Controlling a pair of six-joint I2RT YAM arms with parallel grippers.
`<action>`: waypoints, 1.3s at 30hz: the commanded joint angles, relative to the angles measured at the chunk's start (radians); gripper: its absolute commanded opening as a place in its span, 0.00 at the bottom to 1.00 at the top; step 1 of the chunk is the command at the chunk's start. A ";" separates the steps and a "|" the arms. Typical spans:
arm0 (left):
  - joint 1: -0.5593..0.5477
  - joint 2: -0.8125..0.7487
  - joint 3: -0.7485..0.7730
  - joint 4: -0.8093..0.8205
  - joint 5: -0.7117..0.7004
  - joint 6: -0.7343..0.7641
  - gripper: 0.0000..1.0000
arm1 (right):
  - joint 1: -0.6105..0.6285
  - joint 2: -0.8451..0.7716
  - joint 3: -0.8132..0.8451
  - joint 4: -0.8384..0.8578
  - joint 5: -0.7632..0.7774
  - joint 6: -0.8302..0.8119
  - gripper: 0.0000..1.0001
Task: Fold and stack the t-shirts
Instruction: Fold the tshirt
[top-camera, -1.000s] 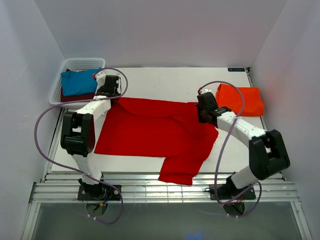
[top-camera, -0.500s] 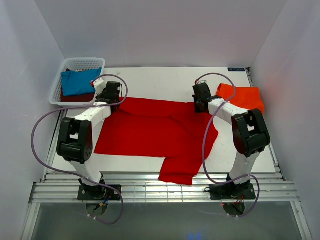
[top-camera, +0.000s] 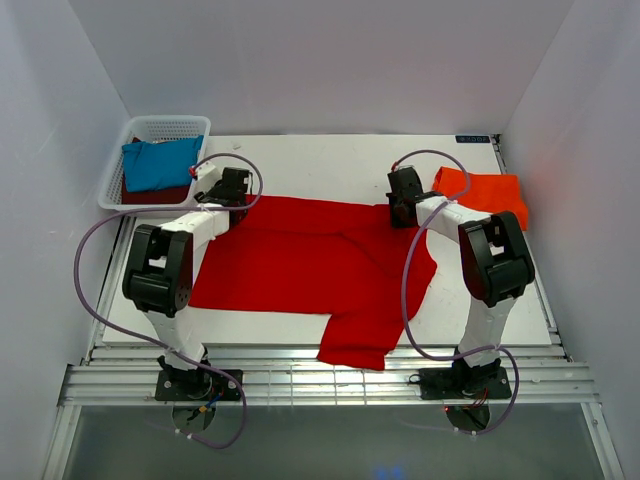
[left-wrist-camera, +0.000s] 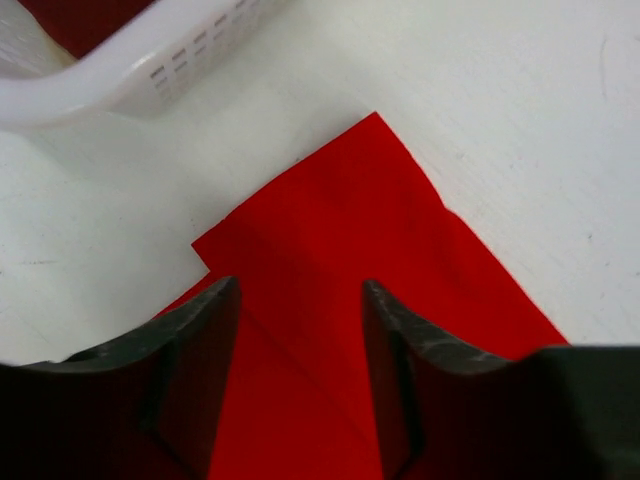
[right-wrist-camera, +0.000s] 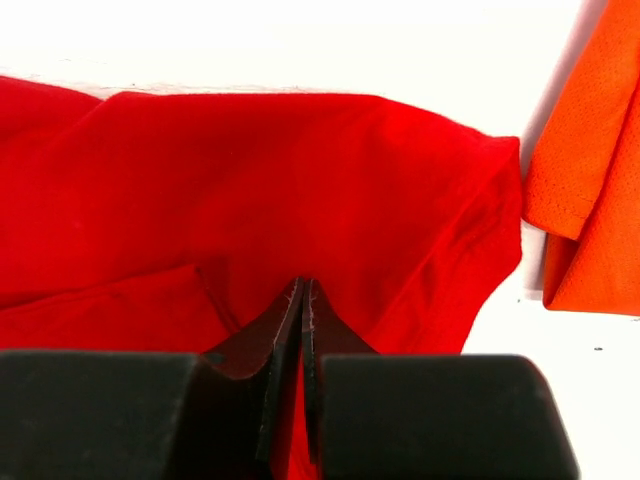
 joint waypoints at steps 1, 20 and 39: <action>-0.006 -0.009 -0.011 0.050 0.032 0.005 0.60 | -0.005 0.004 0.034 0.022 -0.004 0.009 0.08; 0.033 0.259 0.141 -0.021 0.070 -0.015 0.07 | -0.057 0.260 0.305 -0.156 -0.040 0.037 0.08; 0.070 0.279 0.264 0.095 0.259 0.146 0.23 | -0.097 0.237 0.476 0.046 -0.233 -0.092 0.29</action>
